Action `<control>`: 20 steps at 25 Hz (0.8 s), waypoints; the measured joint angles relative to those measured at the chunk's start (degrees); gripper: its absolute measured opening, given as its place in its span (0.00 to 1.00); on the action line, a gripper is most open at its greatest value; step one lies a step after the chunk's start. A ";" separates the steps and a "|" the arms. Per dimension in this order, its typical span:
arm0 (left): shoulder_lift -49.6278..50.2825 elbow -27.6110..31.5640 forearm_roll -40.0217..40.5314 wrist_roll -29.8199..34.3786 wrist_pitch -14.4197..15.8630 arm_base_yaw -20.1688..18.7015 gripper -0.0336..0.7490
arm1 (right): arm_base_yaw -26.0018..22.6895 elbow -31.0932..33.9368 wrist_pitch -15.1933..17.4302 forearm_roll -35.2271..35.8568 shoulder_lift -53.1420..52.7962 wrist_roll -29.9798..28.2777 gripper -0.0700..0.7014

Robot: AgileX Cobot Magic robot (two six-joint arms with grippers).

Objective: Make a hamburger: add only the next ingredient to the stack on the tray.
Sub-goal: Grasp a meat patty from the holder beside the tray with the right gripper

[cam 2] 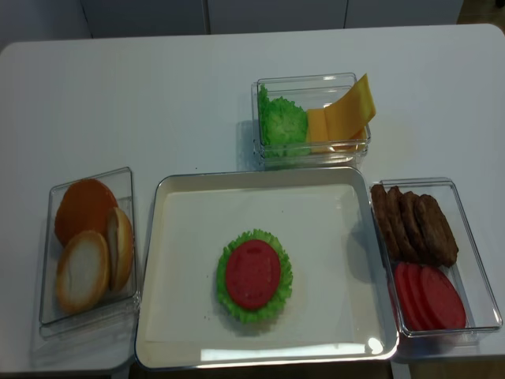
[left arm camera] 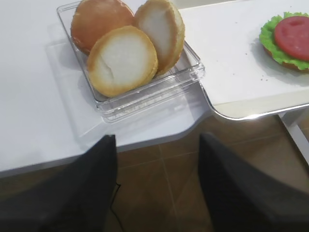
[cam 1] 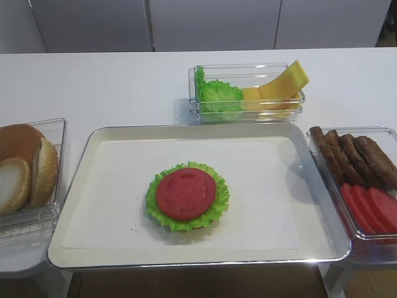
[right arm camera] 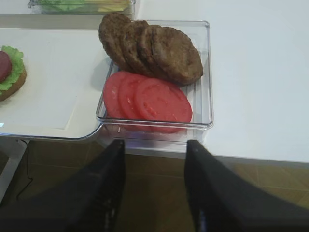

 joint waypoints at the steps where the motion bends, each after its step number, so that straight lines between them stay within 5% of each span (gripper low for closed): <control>1: 0.00 0.00 0.00 0.00 0.00 0.00 0.56 | 0.00 0.00 0.00 0.00 0.00 0.00 0.51; 15: 0.00 0.00 0.00 0.00 0.00 0.00 0.56 | 0.00 0.00 0.00 0.00 0.00 0.00 0.52; 20: 0.00 0.00 0.00 0.00 0.00 0.00 0.56 | 0.00 0.00 -0.41 0.07 0.00 0.00 0.75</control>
